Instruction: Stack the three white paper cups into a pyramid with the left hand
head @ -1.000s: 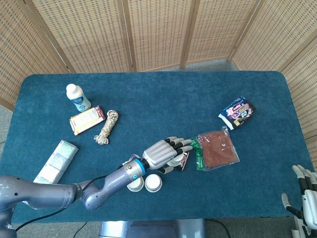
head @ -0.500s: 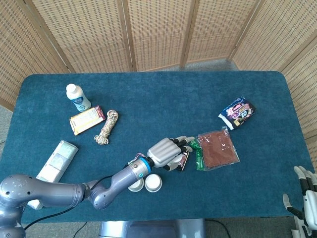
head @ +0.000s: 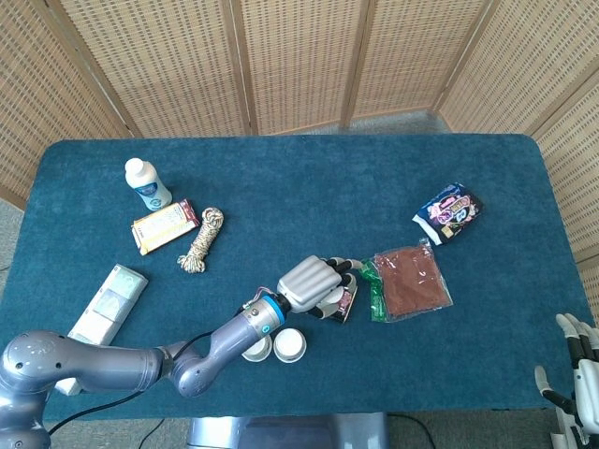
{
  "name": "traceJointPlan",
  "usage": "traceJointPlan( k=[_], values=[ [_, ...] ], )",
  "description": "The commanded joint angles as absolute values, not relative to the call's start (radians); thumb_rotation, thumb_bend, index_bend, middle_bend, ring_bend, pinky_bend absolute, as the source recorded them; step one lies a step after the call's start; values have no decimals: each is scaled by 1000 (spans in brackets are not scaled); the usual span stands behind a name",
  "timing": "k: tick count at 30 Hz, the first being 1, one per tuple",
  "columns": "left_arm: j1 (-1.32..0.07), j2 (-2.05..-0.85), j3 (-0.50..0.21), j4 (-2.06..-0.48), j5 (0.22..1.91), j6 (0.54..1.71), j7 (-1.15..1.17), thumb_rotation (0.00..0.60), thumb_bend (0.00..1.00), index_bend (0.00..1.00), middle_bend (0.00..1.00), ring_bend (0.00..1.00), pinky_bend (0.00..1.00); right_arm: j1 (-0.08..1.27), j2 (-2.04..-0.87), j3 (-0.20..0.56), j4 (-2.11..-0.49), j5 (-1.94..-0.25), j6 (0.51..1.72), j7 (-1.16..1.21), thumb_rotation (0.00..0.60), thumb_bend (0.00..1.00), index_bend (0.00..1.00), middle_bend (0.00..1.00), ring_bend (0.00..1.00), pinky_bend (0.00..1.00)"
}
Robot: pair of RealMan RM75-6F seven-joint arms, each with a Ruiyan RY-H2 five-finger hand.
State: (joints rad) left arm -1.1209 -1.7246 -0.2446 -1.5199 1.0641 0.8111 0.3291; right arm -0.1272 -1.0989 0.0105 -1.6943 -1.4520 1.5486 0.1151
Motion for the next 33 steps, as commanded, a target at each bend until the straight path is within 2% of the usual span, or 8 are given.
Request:
traceJointPlan(
  k=[1,8,15,24,33],
  values=[
    [-1098,-1688,-239,-1560,1096,833,304,600,427,372,184,245,521,-124,-1099,12,-1697,-1453,1545,112,600,443,0,0,0,0],
    [-1006,-1554,-189,-1703,1223,891,188,600,426,367,185,244,519,-108,-1102,17,-1713,-1454,1527,82,600,442,0,0,0,0],
    [-909,-1448,-99,-1790,1407,968,48,600,426,367,186,244,517,-95,-1106,18,-1742,-1458,1516,37,600,441,0,0,0,0],
    [-862,-1418,-22,-1805,1534,995,-20,600,425,365,185,242,514,-88,-1109,16,-1770,-1463,1514,-5,600,442,0,0,0,0],
    [-838,-1411,0,-1809,1564,997,-37,600,427,363,179,231,505,-95,-1106,12,-1775,-1452,1520,-9,600,443,0,0,0,0]
  ],
)
